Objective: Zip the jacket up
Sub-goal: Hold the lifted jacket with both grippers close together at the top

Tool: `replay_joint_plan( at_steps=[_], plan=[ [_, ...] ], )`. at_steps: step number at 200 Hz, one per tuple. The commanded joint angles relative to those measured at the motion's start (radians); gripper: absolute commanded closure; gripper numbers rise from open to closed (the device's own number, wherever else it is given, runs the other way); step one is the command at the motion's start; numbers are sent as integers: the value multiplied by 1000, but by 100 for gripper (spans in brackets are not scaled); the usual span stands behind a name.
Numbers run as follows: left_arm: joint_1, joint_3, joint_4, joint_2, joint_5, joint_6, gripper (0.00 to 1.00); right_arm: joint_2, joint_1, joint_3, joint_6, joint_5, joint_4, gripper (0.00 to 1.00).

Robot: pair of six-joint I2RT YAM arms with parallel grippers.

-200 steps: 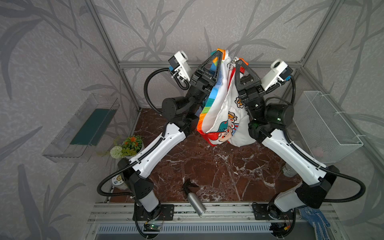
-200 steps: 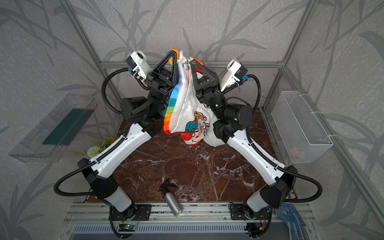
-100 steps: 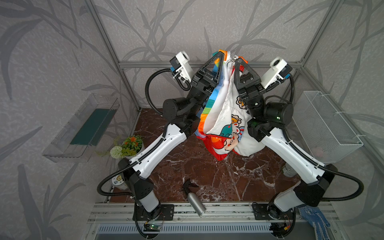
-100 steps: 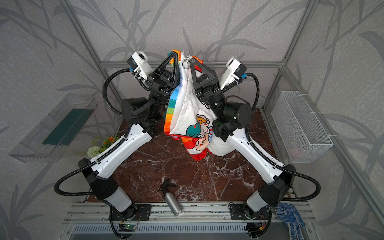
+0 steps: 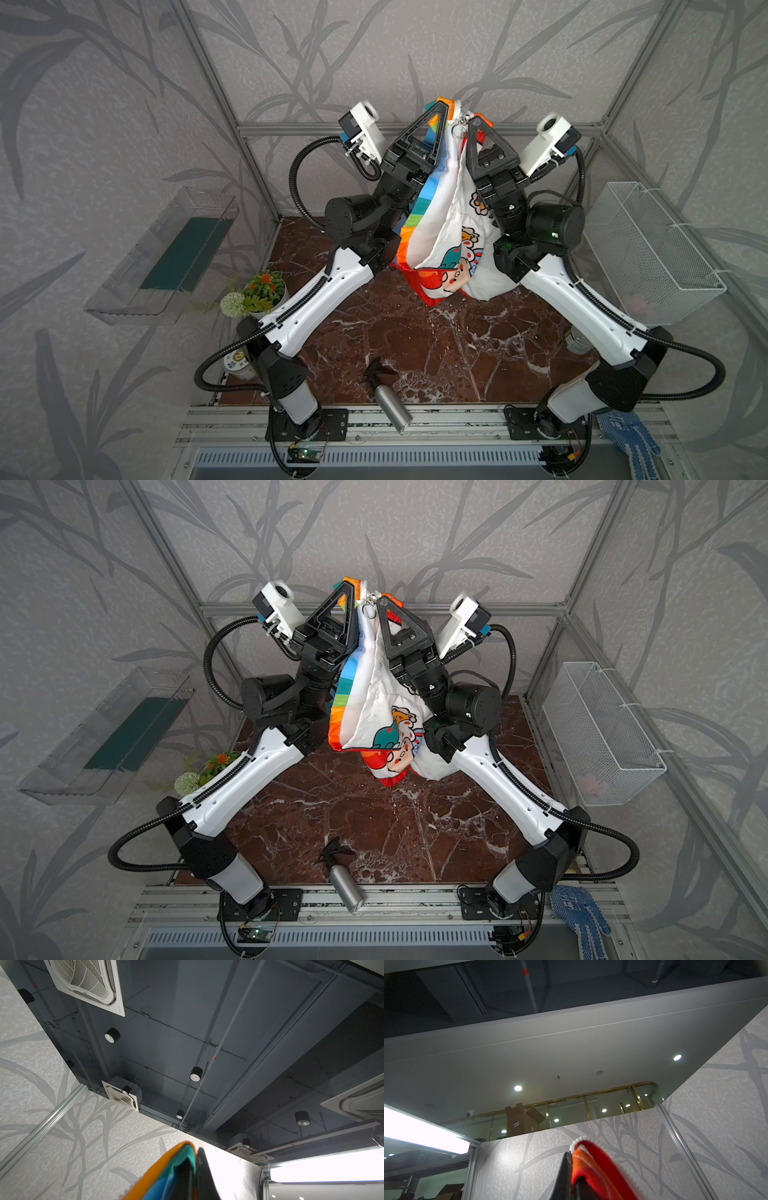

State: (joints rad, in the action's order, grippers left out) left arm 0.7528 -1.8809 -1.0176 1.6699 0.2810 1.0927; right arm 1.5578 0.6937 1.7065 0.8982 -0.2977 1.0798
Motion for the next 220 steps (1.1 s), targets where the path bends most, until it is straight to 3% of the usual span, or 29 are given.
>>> replay_joint_plan(
  at_steps=[1, 220],
  plan=[
    [8, -41, -46, 1, 1, 7, 100, 5, -2, 40, 15, -17, 51, 100],
    [13, -40, -49, 10, -2, 13, 100, 13, 6, 75, 41, -51, 68, 100]
  ],
)
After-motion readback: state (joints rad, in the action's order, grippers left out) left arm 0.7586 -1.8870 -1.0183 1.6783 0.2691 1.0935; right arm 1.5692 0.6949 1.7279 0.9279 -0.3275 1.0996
